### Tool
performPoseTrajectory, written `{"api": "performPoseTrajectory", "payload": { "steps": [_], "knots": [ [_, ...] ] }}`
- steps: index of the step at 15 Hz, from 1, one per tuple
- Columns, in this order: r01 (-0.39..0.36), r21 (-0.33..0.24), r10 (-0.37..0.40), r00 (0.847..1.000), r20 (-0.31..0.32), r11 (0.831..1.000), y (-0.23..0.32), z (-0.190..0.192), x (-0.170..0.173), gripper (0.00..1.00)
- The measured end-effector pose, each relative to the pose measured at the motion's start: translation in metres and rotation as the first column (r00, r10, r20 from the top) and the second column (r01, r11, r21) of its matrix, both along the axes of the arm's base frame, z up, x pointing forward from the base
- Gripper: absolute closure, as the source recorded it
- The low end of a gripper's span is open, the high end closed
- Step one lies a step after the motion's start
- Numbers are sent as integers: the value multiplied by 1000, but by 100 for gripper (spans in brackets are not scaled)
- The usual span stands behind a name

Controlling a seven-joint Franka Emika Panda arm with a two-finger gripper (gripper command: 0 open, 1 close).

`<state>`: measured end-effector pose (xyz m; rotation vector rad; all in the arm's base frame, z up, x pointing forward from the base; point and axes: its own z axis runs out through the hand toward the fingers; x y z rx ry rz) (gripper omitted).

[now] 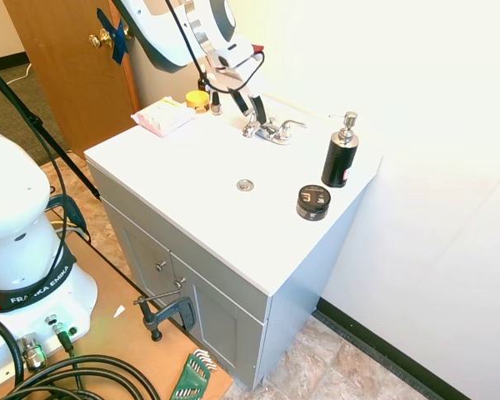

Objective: Turn on the hot water

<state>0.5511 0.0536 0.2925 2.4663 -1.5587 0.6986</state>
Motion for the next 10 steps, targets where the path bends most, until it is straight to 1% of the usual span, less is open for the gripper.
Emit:
{"api": "performPoseTrajectory", "payload": {
  "steps": [2, 3, 4, 5, 8, 10],
  "knots": [
    [-6, -5, 6, 1000, 2, 1000, 0, 0, 0, 0],
    [1, 4, -1, 1000, -1, 1000, 0, 1, 0, 0],
    [9, 23, -8, 1000, -12, 1000, -2, 2, -2, 0],
    [9, 49, -7, 999, -37, 999, -4, 5, -8, 0],
    [-27, 131, 40, 994, -104, 991, -15, 29, -44, 0],
    [-36, 170, 59, 989, -134, 985, -21, 47, -71, 0]
  ]
}}
